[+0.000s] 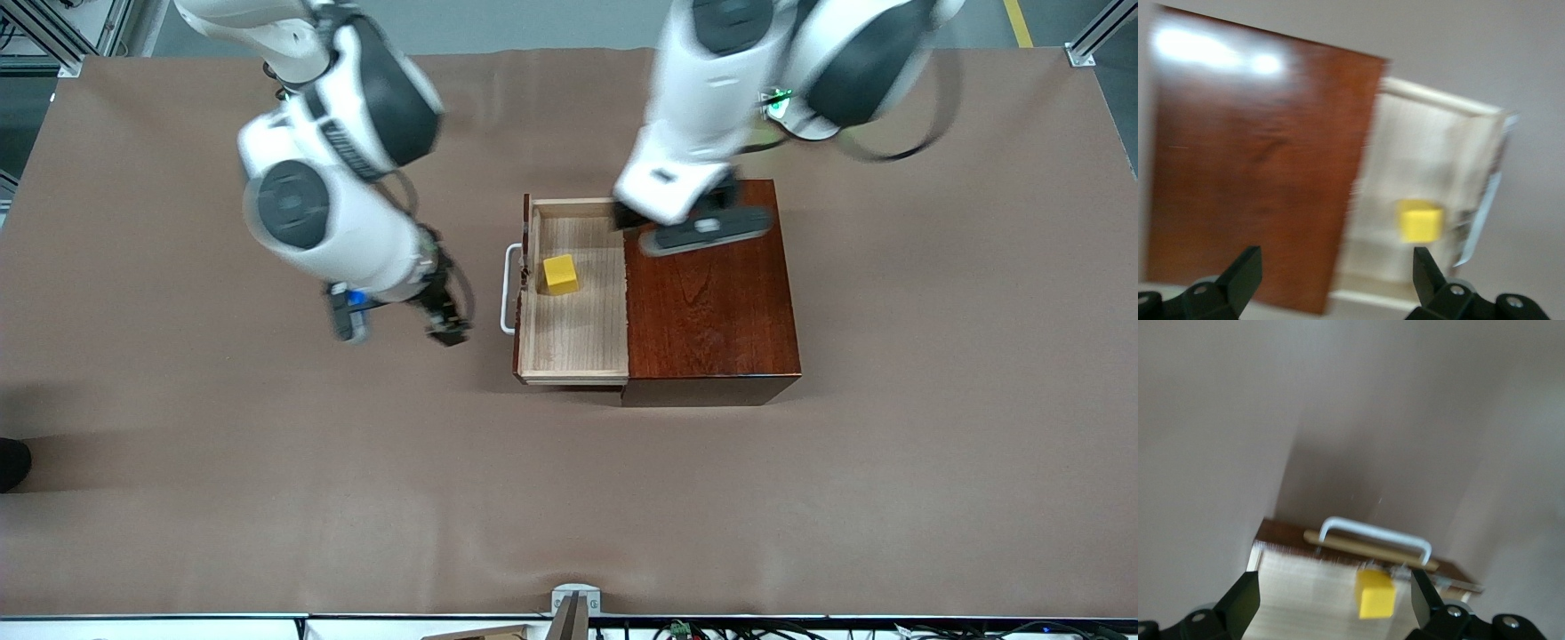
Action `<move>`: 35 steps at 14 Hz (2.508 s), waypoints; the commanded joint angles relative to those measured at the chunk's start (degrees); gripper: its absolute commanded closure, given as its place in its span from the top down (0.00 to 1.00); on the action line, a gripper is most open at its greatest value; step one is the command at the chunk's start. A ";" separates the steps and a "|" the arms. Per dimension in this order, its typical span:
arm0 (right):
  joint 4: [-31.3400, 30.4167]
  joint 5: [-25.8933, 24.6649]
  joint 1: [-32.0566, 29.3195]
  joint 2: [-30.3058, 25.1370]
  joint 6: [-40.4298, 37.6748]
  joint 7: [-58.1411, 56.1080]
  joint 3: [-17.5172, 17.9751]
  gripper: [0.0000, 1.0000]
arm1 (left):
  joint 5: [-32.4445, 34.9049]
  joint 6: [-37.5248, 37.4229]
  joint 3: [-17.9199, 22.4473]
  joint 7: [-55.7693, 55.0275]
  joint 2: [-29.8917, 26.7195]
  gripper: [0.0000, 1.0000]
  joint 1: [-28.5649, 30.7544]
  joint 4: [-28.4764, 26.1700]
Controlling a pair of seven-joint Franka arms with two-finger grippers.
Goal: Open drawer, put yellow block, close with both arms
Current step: 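Withdraw the right gripper while the left gripper reaches the drawer front, then push the drawer shut with the left gripper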
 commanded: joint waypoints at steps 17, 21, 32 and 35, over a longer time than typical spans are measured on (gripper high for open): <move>3.00 -6.11 -18.60 -12.32 -22.13 -60.87 0.85 1.00 | -0.36 42.27 14.63 -69.75 29.92 1.00 -23.52 9.90; -2.18 -9.03 -22.11 -16.27 -19.95 -81.52 0.85 1.00 | -0.36 39.54 14.72 -69.49 30.01 1.00 -23.35 9.73; -21.01 -10.18 -24.32 -29.82 -9.29 -91.32 1.20 1.00 | -0.36 28.30 14.28 -61.67 28.87 1.00 -21.24 9.55; -18.81 -10.27 -24.75 -28.94 -9.47 -91.41 1.12 1.00 | -0.36 23.91 14.36 -59.30 28.17 1.00 -20.36 9.55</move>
